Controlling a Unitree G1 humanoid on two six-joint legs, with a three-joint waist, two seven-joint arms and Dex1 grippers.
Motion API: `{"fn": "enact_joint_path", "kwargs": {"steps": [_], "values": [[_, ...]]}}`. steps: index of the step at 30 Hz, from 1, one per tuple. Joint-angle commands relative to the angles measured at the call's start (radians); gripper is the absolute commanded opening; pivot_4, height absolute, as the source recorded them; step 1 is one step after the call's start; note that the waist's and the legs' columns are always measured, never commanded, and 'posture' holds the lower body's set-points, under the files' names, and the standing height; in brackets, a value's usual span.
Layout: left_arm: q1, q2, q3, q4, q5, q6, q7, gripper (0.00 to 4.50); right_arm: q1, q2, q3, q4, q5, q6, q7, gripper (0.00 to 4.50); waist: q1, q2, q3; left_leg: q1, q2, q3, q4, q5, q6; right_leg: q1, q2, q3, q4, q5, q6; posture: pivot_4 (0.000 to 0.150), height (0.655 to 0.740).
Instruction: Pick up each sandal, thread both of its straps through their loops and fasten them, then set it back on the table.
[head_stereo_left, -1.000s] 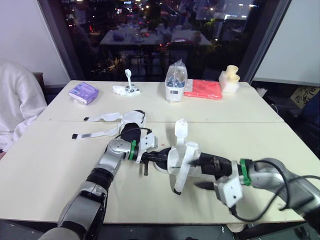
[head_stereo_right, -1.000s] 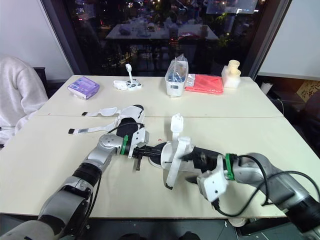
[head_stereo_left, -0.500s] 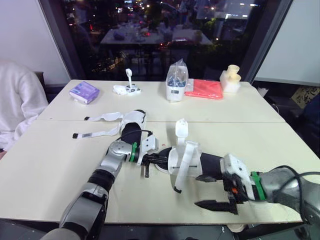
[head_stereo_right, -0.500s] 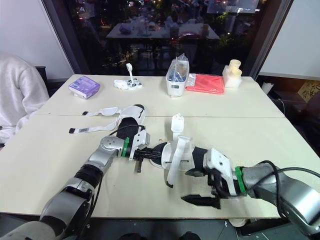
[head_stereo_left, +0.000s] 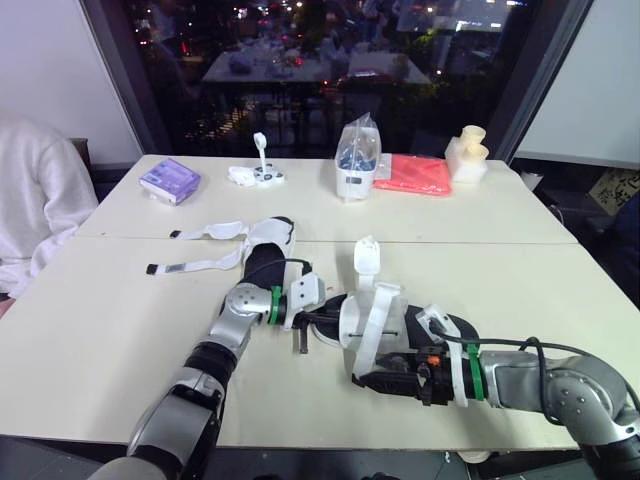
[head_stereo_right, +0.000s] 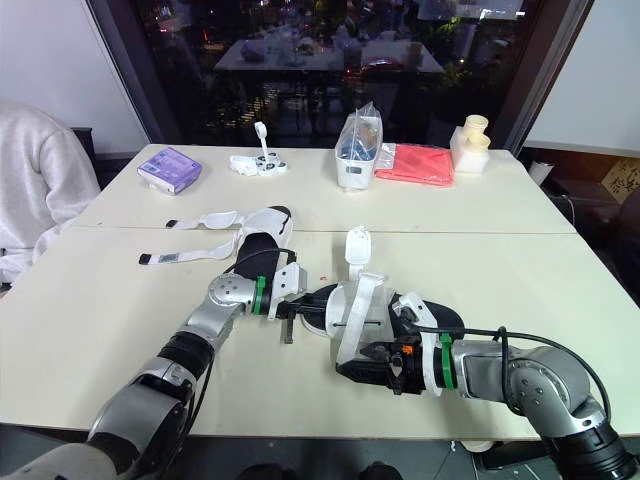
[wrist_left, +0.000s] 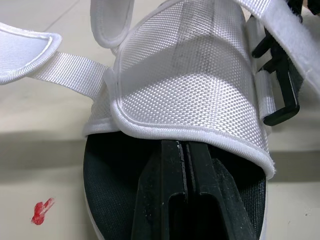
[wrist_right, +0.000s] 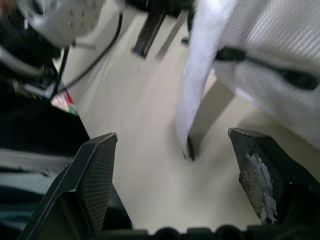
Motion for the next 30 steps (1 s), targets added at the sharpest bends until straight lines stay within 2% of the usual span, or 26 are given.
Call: {"fn": "enact_joint_path", "kwargs": {"steps": [1, 6, 7, 9, 11, 13, 15, 20, 24, 26, 30], "values": [[0.030, -0.007, -0.039, 0.003, 0.027, -0.020, -0.009, 0.00, -0.029, 0.056, -0.048, 0.025, 0.037, 0.022, -0.060, 3.85, -0.001, 0.000, -0.001, 0.000, 0.000, 0.000, 0.000, 0.000, 0.000, 0.000, 0.000, 0.000, 0.000, 0.000, 0.000, 0.150, 0.7400], [0.037, 0.005, -0.042, -0.001, 0.029, -0.025, -0.014, 0.00, -0.062, 0.121, -0.075, 0.042, 0.073, 0.060, -0.113, 3.85, -0.002, 0.000, -0.001, 0.000, 0.000, 0.001, 0.000, 0.000, 0.001, 0.000, 0.001, -0.001, 0.000, 0.000, 0.000, 0.150, 0.7400], [0.036, 0.006, -0.041, 0.000, 0.029, -0.024, -0.013, 0.00, -0.068, 0.133, -0.076, 0.043, 0.075, 0.067, -0.121, 3.63, -0.002, 0.000, -0.001, 0.000, 0.000, 0.001, 0.000, 0.000, 0.001, 0.000, 0.001, -0.001, 0.000, 0.000, 0.000, 0.150, 0.7400], [0.033, 0.008, -0.039, 0.000, 0.029, -0.022, -0.012, 0.00, -0.074, 0.148, -0.077, 0.044, 0.075, 0.076, -0.130, 2.95, -0.002, 0.001, -0.001, 0.000, 0.000, 0.001, 0.000, 0.000, 0.001, 0.000, 0.001, -0.001, 0.000, 0.000, 0.001, 0.150, 0.7400], [0.030, 0.008, -0.036, 0.001, 0.026, -0.018, -0.010, 0.00, -0.079, 0.154, -0.076, 0.042, 0.072, 0.081, -0.131, 2.07, -0.002, 0.000, -0.001, 0.001, 0.000, 0.001, 0.000, 0.000, 0.001, 0.000, 0.003, -0.001, 0.001, 0.000, 0.001, 0.150, 0.7400], [0.024, 0.008, -0.033, 0.005, 0.025, -0.015, -0.008, 0.00, -0.085, 0.164, -0.083, 0.044, 0.082, 0.088, -0.133, 0.95, -0.002, 0.000, -0.001, 0.001, 0.000, 0.001, 0.000, 0.000, 0.001, 0.000, 0.005, -0.001, 0.001, 0.000, 0.001, 0.150, 0.7400], [0.020, 0.007, -0.031, 0.007, 0.023, -0.013, -0.007, 0.00, -0.091, 0.165, -0.089, 0.038, 0.093, 0.096, -0.135, 0.04, -0.002, 0.000, -0.001, 0.001, 0.000, 0.001, 0.000, 0.000, 0.001, 0.000, 0.005, -0.001, 0.001, 0.001, 0.001, 0.150, 0.7400], [0.008, 0.007, -0.027, 0.015, 0.022, -0.010, -0.007, 0.00, -0.132, 0.101, -0.109, 0.008, 0.180, 0.168, -0.101, 0.04, -0.002, 0.000, -0.001, 0.001, 0.000, 0.001, 0.000, 0.000, 0.002, 0.000, 0.006, -0.002, 0.002, 0.001, 0.002, 0.150, 0.7400], [-0.007, 0.004, -0.027, 0.032, 0.024, -0.018, -0.006, 0.00, -0.340, -0.024, -0.123, 0.094, 0.289, 0.278, -0.029, 0.04, -0.003, 0.001, -0.001, 0.001, 0.000, 0.001, 0.001, 0.001, 0.003, 0.000, 0.005, -0.001, 0.002, 0.001, 0.002, 0.150, 0.7400], [-0.012, 0.003, -0.028, 0.039, 0.024, -0.021, -0.006, 0.00, -0.429, -0.048, -0.119, 0.176, 0.284, 0.299, 0.001, 0.04, -0.003, 0.001, -0.001, 0.001, 0.000, 0.001, 0.001, 0.001, 0.003, 0.001, 0.005, -0.001, 0.002, 0.001, 0.001, 0.150, 0.7400], [-0.011, -0.001, -0.029, 0.037, 0.024, -0.025, -0.005, 0.00, -0.608, -0.105, -0.039, 0.383, 0.129, 0.308, 0.127, 0.04, -0.001, 0.001, -0.001, 0.001, 0.000, 0.001, 0.001, 0.001, 0.003, 0.001, 0.005, -0.001, 0.002, 0.002, 0.001, 0.150, 0.7400]]}}
